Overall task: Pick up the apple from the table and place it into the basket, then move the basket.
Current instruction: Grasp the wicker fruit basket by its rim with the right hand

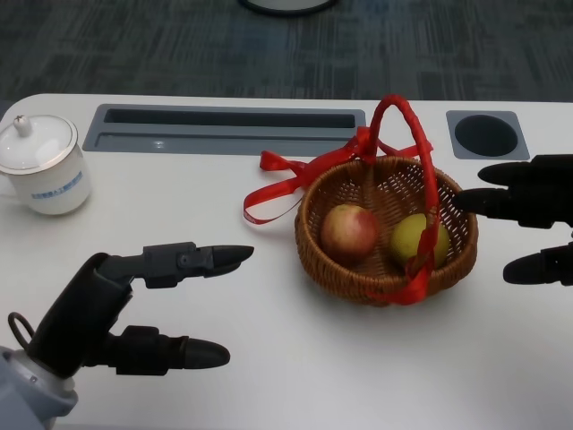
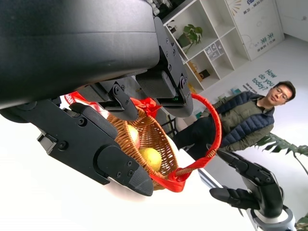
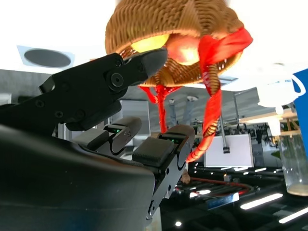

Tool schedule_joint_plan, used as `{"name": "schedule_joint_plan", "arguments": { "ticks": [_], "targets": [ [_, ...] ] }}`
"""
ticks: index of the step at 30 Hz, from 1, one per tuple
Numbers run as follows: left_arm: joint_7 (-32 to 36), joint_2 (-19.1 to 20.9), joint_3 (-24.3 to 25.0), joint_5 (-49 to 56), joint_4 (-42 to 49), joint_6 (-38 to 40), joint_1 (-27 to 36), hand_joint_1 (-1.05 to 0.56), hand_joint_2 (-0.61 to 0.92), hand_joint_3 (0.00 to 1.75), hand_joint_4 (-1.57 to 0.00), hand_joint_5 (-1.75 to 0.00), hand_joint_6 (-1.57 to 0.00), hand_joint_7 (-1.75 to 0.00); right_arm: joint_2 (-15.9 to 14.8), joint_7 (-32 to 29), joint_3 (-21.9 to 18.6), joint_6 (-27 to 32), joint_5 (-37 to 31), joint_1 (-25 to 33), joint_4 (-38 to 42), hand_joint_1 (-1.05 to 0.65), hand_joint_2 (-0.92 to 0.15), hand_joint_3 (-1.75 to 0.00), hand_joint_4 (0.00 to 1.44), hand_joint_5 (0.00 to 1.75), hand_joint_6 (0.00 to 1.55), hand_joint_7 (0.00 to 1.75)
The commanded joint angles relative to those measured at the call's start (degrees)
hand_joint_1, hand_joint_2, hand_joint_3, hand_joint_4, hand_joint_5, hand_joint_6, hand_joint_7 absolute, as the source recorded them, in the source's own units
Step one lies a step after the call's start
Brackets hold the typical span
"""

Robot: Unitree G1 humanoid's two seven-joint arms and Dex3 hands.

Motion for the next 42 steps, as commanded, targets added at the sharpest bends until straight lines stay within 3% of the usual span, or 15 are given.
{"name": "schedule_joint_plan", "arguments": {
  "ticks": [1,17,24,31,37,42],
  "targets": [
    [-0.2,0.4,0.3,0.3,-0.8,-0.2,0.5,-0.38,0.67,0.0,-0.83,-0.01,-0.77,0.0,-1.9,-6.3,4.3,1.3,-5.1,-1.8,-0.2,-0.51,-0.71,-0.01,0.59,0.0,0.59,0.0],
    [0.4,-0.7,0.5,0.9,-2.2,-0.8,1.3,-0.4,0.69,0.0,-0.84,-0.01,-0.78,0.0,-1.2,-31.1,28.0,7.9,-19.6,-11.6,9.1,-0.52,-0.7,-0.01,0.69,0.02,0.65,0.01],
    [0.8,-1.1,0.8,1.4,-2.6,-1.1,1.6,-0.41,0.69,0.0,-0.85,-0.01,-0.78,0.0,-0.2,-36.4,35.4,11.2,-20.6,-15.7,17.5,-0.49,-0.7,0.0,0.76,0.03,0.73,0.03],
    [0.6,-1.2,1.0,1.1,-3.2,-1.0,2.1,-0.4,0.69,0.0,-0.85,0.0,-0.79,0.0,1.9,-35.6,38.2,13.0,-17.6,-16.5,22.9,-0.42,-0.72,-0.01,0.91,0.06,0.83,0.04],
    [0.4,-1.1,1.1,0.9,-3.5,-1.7,2.5,-0.4,0.69,0.0,-0.85,0.0,-0.79,0.0,3.6,-30.9,37.0,11.6,-11.1,-15.8,24.3,-0.27,-0.86,-0.03,1.09,0.07,1.0,0.06],
    [0.5,-1.2,1.3,0.8,-3.6,-2.2,3.1,-0.4,0.69,0.0,-0.86,0.0,-0.79,0.0,4.0,-27.8,36.0,10.0,-6.6,-15.1,22.3,-0.24,-0.87,-0.01,1.15,0.06,1.06,0.05]
  ]
}}
